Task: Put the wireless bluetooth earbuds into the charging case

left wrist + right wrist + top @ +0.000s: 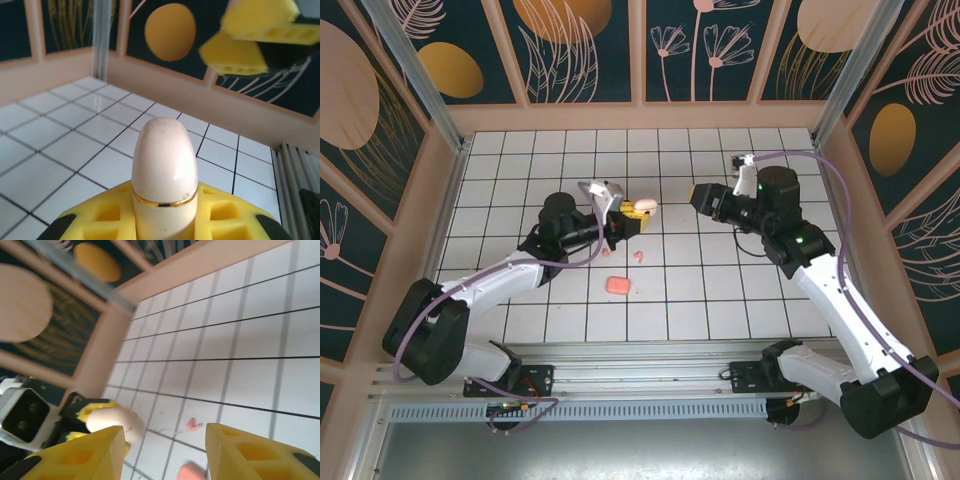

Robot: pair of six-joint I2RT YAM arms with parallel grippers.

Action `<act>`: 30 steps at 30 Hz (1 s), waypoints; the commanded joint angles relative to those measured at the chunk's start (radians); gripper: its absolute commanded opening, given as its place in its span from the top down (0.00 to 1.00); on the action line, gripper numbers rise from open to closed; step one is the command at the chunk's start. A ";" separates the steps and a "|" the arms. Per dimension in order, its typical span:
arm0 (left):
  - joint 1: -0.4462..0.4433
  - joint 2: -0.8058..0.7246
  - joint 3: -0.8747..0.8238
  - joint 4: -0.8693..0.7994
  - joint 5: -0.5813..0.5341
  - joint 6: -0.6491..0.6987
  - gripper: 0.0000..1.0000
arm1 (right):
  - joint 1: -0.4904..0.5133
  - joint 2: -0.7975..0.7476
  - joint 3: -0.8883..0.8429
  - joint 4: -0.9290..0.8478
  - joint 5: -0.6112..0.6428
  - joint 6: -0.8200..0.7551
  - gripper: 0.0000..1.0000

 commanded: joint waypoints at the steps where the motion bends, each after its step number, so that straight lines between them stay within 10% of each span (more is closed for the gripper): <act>1: -0.016 0.056 0.086 -0.140 -0.098 -0.184 1.00 | -0.036 -0.033 -0.039 -0.024 0.157 0.062 0.53; 30: -0.229 0.751 0.739 -0.701 -0.257 -0.704 0.95 | -0.172 -0.220 -0.299 0.022 0.127 0.121 0.53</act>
